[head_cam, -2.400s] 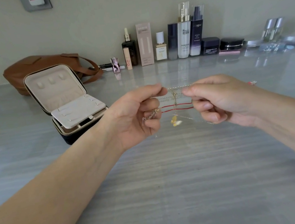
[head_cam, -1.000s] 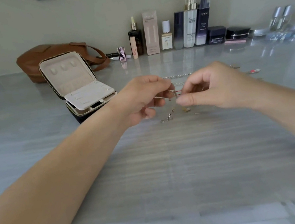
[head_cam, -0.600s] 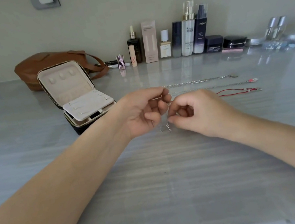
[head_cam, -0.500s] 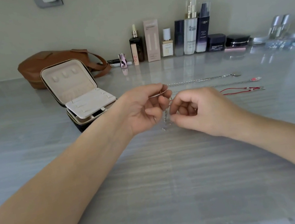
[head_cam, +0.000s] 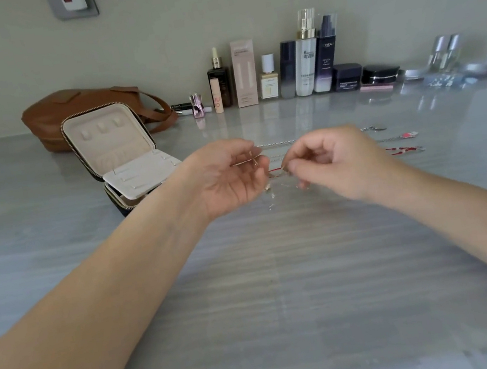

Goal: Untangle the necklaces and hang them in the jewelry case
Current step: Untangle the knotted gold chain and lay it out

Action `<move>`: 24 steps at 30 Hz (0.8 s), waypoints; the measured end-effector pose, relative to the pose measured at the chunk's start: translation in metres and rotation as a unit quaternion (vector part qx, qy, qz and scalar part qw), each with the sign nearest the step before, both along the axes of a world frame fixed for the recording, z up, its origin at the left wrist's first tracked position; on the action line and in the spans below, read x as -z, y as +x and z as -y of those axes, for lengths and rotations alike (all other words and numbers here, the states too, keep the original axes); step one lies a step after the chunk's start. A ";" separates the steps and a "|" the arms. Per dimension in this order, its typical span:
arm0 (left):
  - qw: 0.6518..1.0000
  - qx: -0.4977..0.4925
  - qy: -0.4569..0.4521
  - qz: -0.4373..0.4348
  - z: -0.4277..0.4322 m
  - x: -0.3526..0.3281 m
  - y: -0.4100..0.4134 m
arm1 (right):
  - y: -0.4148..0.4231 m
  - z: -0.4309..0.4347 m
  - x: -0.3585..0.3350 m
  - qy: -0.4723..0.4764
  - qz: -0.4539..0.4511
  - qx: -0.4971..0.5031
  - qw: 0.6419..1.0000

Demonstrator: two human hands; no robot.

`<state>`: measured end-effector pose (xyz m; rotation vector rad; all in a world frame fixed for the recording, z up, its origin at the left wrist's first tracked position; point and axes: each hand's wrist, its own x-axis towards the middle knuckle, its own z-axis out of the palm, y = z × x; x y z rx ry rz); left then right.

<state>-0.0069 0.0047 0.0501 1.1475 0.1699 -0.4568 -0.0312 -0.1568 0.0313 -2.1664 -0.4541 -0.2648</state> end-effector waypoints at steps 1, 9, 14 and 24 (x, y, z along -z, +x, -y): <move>1.000 0.000 0.006 0.001 -0.001 0.000 0.001 | 0.000 0.002 -0.004 0.037 -0.011 -0.004 0.999; 0.954 0.031 0.269 0.133 0.003 0.003 -0.004 | 0.002 0.015 -0.022 0.227 -0.032 0.006 0.973; 0.876 0.029 0.291 0.383 0.016 0.005 -0.016 | 0.001 0.020 -0.028 0.177 0.027 -0.017 0.984; 0.902 0.049 0.230 0.362 0.023 0.011 -0.020 | 0.000 0.023 -0.035 0.116 0.121 -0.039 0.985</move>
